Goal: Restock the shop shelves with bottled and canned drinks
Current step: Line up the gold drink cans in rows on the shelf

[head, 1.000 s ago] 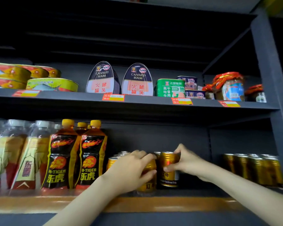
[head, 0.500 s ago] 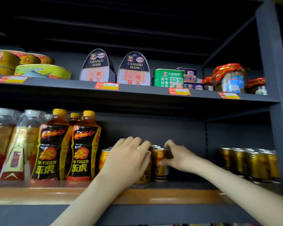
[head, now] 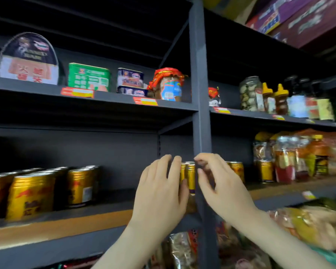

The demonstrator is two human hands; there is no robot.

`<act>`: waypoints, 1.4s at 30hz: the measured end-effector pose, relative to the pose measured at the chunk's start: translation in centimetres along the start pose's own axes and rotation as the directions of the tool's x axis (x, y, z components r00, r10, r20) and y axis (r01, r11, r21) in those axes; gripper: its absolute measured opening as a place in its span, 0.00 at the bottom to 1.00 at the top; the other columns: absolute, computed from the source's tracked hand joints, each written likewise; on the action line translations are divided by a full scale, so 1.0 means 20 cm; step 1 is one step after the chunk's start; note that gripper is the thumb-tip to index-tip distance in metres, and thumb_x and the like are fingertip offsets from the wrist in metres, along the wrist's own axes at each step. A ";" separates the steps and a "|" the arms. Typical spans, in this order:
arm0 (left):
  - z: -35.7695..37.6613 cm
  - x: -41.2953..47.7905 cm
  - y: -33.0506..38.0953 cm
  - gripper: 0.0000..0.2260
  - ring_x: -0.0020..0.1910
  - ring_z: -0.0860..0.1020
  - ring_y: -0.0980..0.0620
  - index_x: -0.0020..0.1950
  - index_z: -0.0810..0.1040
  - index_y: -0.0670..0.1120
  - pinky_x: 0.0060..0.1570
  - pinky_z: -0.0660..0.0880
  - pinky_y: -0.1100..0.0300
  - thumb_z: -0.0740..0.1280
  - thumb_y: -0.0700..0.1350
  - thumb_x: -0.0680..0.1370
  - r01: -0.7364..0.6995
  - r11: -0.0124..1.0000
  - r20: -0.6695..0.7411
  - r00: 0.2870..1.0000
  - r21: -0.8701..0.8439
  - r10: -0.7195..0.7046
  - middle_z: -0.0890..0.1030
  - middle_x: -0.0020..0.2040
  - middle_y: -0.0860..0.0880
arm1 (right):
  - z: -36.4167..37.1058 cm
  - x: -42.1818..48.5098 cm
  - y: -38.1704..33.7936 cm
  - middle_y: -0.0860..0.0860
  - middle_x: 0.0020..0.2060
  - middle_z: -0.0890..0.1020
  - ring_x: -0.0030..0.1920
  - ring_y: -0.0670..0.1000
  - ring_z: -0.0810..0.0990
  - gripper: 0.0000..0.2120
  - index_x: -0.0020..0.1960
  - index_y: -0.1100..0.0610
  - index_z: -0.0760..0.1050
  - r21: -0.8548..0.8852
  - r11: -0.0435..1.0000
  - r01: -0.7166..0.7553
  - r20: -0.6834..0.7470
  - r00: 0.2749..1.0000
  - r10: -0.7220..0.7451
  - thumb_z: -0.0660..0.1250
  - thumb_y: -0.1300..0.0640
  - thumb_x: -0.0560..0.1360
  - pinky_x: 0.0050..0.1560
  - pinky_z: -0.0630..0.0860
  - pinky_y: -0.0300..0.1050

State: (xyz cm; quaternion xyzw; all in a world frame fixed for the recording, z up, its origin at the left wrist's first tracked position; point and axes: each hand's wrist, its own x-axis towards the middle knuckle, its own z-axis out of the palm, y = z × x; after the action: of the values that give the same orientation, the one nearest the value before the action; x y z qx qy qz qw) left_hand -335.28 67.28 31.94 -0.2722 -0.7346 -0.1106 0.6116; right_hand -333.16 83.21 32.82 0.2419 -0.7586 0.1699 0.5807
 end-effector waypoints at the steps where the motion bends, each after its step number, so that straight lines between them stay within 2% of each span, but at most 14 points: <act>1: 0.06 0.02 0.08 0.21 0.58 0.78 0.43 0.65 0.74 0.40 0.55 0.76 0.51 0.59 0.49 0.76 0.015 1.000 -0.016 1.000 0.002 -0.015 0.78 0.60 0.42 | -0.04 -0.01 0.09 0.40 0.52 0.73 0.52 0.39 0.73 0.13 0.62 0.48 0.67 0.004 1.000 -0.013 -0.022 1.000 0.013 0.62 0.59 0.79 0.53 0.68 0.24; 5: 0.28 0.12 0.36 0.23 0.62 0.75 0.40 0.68 0.72 0.38 0.60 0.73 0.49 0.59 0.48 0.76 0.090 0.992 -0.070 0.994 0.092 -0.084 0.75 0.65 0.38 | -0.13 -0.02 0.46 0.43 0.59 0.71 0.55 0.38 0.71 0.18 0.68 0.50 0.64 -0.029 0.994 -0.107 0.070 0.992 0.109 0.61 0.57 0.80 0.46 0.66 0.20; 8: 0.42 0.19 0.47 0.24 0.64 0.72 0.40 0.67 0.73 0.38 0.63 0.71 0.46 0.63 0.48 0.74 0.133 0.961 -0.041 0.991 0.241 -0.127 0.74 0.66 0.37 | -0.13 -0.01 0.70 0.45 0.66 0.68 0.58 0.42 0.73 0.24 0.73 0.49 0.57 -0.129 0.983 -0.130 0.213 0.965 0.155 0.61 0.53 0.80 0.42 0.69 0.25; 11: 0.51 0.22 0.52 0.22 0.67 0.67 0.39 0.63 0.76 0.40 0.67 0.61 0.40 0.62 0.49 0.73 0.153 0.910 -0.028 0.988 0.386 -0.155 0.73 0.66 0.36 | -0.11 0.06 0.91 0.49 0.69 0.65 0.64 0.48 0.70 0.31 0.76 0.48 0.50 -0.183 0.971 -0.154 0.339 0.917 0.209 0.63 0.52 0.80 0.53 0.74 0.37; 15: 0.62 0.25 0.57 0.23 0.69 0.66 0.39 0.61 0.79 0.40 0.70 0.53 0.41 0.72 0.49 0.69 0.091 0.852 0.074 0.986 0.516 -0.150 0.74 0.67 0.37 | -0.06 0.14 1.16 0.57 0.75 0.55 0.73 0.59 0.60 0.38 0.78 0.45 0.39 -0.266 0.933 -0.241 0.494 0.797 0.347 0.63 0.53 0.80 0.66 0.69 0.51; 19: 0.76 0.35 0.62 0.24 0.64 0.75 0.39 0.59 0.81 0.43 0.67 0.66 0.41 0.75 0.52 0.66 0.009 0.874 0.177 0.978 0.487 -0.108 0.78 0.63 0.38 | 0.01 0.17 1.36 0.58 0.78 0.45 0.76 0.64 0.54 0.44 0.77 0.41 0.33 -0.293 0.888 -0.355 0.598 0.656 0.460 0.65 0.52 0.78 0.70 0.66 0.56; 23: 0.86 0.35 0.60 0.18 0.59 0.78 0.41 0.54 0.81 0.46 0.60 0.74 0.42 0.61 0.53 0.72 0.043 0.905 0.151 0.982 0.424 -0.117 0.79 0.60 0.40 | 0.08 0.20 1.49 0.60 0.78 0.49 0.71 0.59 0.68 0.47 0.77 0.42 0.35 -0.185 0.868 -0.460 0.668 0.590 0.455 0.69 0.49 0.76 0.65 0.72 0.47; 24: 0.88 0.34 0.58 0.18 0.58 0.79 0.42 0.53 0.82 0.46 0.58 0.76 0.42 0.58 0.53 0.73 0.058 0.912 0.146 0.981 0.407 -0.127 0.80 0.59 0.41 | 0.09 0.20 1.51 0.60 0.78 0.51 0.71 0.58 0.68 0.46 0.78 0.44 0.37 -0.160 0.865 -0.475 0.677 0.585 0.446 0.69 0.49 0.76 0.65 0.71 0.47; 29: 0.92 0.32 0.57 0.17 0.52 0.81 0.45 0.49 0.82 0.48 0.53 0.78 0.48 0.55 0.52 0.75 0.030 0.911 0.115 0.990 0.412 -0.084 0.82 0.54 0.44 | 0.14 0.19 1.57 0.59 0.76 0.57 0.74 0.58 0.63 0.42 0.78 0.48 0.52 -0.084 0.860 -0.504 0.663 0.616 0.426 0.73 0.50 0.73 0.69 0.68 0.49; 31: 0.92 0.32 0.56 0.17 0.50 0.81 0.48 0.49 0.81 0.49 0.50 0.79 0.51 0.55 0.52 0.75 0.024 0.915 0.103 0.992 0.403 -0.071 0.82 0.52 0.47 | 0.11 0.19 1.57 0.59 0.77 0.55 0.76 0.58 0.59 0.41 0.78 0.49 0.54 -0.070 0.861 -0.504 0.629 0.648 0.430 0.74 0.52 0.72 0.70 0.64 0.49; 35: 0.89 0.32 0.58 0.15 0.43 0.80 0.51 0.47 0.80 0.49 0.44 0.79 0.56 0.55 0.52 0.75 0.051 0.934 0.130 0.986 0.353 -0.103 0.81 0.45 0.50 | -0.06 0.18 1.48 0.54 0.77 0.55 0.71 0.57 0.67 0.39 0.78 0.47 0.55 0.046 0.893 -0.448 0.473 0.797 0.375 0.73 0.54 0.73 0.67 0.70 0.48; 38: 0.85 0.31 0.61 0.14 0.41 0.77 0.53 0.48 0.78 0.48 0.42 0.76 0.59 0.55 0.51 0.76 0.069 0.965 0.138 0.985 0.252 -0.106 0.78 0.43 0.52 | -0.25 0.10 1.35 0.47 0.74 0.58 0.70 0.51 0.67 0.39 0.78 0.43 0.53 0.143 0.926 -0.349 0.335 0.898 0.286 0.72 0.53 0.74 0.65 0.70 0.45; 40: 0.80 0.27 0.66 0.14 0.44 0.77 0.54 0.54 0.77 0.48 0.45 0.75 0.61 0.57 0.51 0.76 0.076 0.990 0.132 0.987 0.119 -0.091 0.78 0.45 0.54 | -0.38 0.02 1.24 0.41 0.70 0.61 0.67 0.43 0.66 0.39 0.77 0.39 0.53 0.208 0.924 -0.321 0.283 0.924 0.258 0.72 0.51 0.74 0.64 0.69 0.39; 42: 0.72 0.21 0.75 0.21 0.57 0.73 0.61 0.67 0.71 0.50 0.59 0.70 0.68 0.58 0.56 0.77 0.149 0.982 0.156 0.979 -0.120 -0.130 0.75 0.57 0.60 | -0.49 -0.09 1.13 0.33 0.64 0.62 0.61 0.35 0.66 0.39 0.74 0.34 0.56 0.287 0.907 -0.309 0.251 0.938 0.241 0.74 0.50 0.72 0.59 0.66 0.29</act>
State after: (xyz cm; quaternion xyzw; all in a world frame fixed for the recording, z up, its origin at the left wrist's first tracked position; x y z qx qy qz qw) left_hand -339.79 87.96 30.12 -0.2670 -0.7864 -0.1808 0.5269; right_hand -337.70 107.43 34.32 0.2400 -0.8042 0.3453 0.4201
